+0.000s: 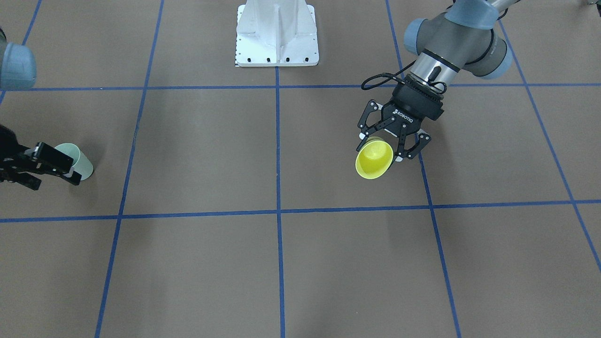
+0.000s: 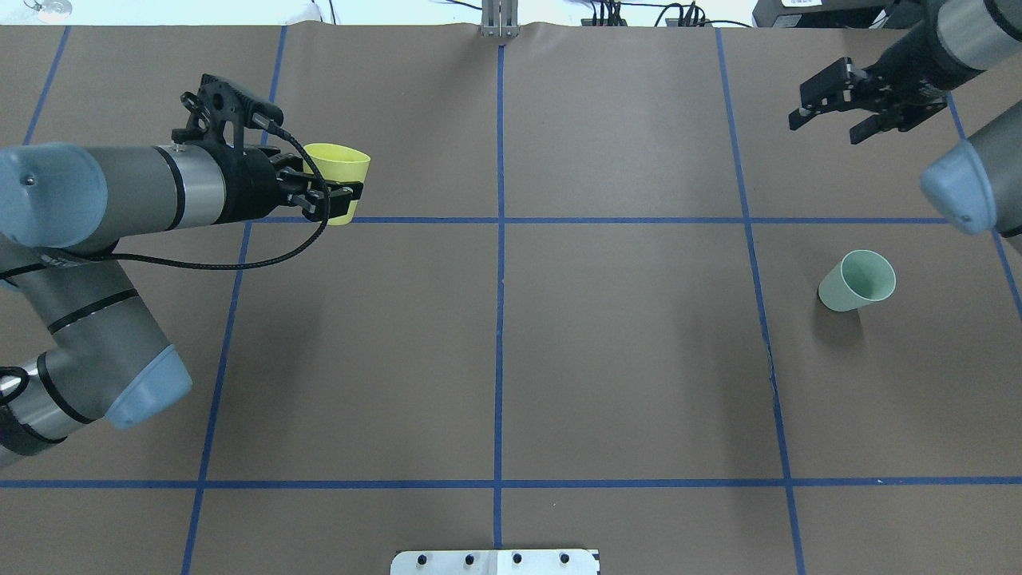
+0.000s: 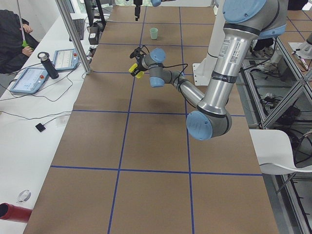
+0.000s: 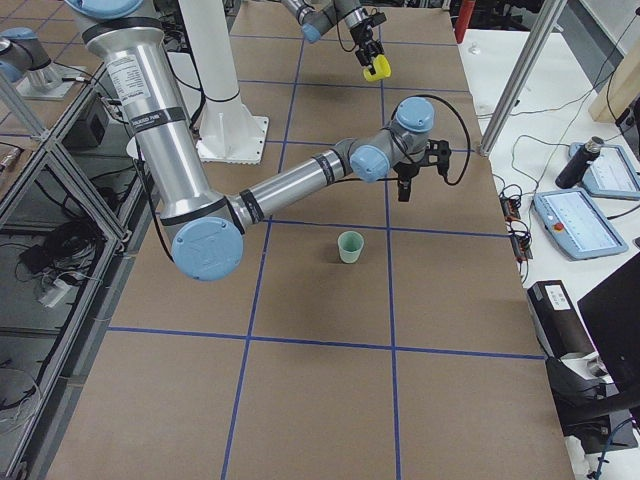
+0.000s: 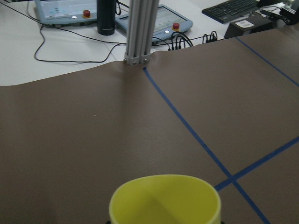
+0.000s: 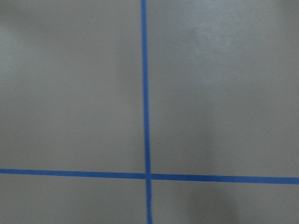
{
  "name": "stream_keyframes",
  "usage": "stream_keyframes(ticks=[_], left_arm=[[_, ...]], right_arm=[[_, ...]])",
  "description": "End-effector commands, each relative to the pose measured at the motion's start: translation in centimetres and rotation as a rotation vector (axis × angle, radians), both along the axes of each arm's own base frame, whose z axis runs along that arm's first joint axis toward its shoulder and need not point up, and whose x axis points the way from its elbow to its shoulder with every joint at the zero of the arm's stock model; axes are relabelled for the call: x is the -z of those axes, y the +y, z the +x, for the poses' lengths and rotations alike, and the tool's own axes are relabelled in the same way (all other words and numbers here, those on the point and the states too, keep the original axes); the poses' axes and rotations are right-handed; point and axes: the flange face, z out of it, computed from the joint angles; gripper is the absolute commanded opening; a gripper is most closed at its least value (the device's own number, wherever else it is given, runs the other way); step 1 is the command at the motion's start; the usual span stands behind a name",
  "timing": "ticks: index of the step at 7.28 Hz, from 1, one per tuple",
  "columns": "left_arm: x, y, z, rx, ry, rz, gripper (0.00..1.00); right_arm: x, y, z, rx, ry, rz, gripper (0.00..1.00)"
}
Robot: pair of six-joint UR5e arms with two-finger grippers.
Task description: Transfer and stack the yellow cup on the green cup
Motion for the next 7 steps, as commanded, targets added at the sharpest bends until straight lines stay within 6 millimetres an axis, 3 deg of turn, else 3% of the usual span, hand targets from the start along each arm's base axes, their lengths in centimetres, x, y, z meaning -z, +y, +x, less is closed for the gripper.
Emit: stream_keyframes(ticks=[1, 4, 7], left_arm=[[1.5, 0.7, 1.5, -0.151, 0.074, 0.084, 0.16], [0.1, -0.9, 5.5, -0.293, 0.105, 0.217, 0.15], [3.5, 0.2, 9.1, -0.349, 0.131, 0.265, 0.16]], right_arm=[[4.8, 0.9, -5.0, 0.024, -0.046, -0.027, 0.99], [12.3, 3.3, -12.0, 0.136, -0.123, 0.087, 0.99], [13.2, 7.1, -17.9, 0.208, -0.166, 0.189, 0.99]])
